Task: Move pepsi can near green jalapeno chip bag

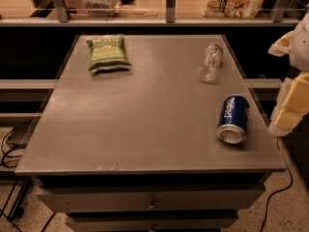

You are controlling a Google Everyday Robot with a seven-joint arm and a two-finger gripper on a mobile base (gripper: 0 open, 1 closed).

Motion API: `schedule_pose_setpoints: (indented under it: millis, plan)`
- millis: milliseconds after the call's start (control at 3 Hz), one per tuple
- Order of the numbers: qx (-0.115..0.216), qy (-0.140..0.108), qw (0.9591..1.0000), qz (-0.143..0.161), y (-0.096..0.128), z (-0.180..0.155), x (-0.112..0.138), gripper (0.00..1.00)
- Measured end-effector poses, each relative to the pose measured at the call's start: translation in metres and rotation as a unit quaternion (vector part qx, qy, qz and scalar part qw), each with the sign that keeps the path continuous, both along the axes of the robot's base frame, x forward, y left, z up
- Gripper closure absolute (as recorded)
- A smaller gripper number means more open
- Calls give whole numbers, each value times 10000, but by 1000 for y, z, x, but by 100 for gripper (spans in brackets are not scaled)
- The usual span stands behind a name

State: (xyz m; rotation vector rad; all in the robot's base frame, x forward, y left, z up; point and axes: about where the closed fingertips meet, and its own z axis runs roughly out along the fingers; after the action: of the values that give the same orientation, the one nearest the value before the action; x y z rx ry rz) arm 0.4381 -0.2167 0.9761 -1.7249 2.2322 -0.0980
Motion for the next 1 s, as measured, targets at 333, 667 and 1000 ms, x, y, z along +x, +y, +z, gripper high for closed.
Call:
schedule_pose_setpoints:
  millis: [333,667,1000]
  plan:
    - [1,-12,10000,4,0,0,0,0]
    - [328,85,9993,147,4,-14,6,0]
    - [934,210,9949,317,12,-44,17,0]
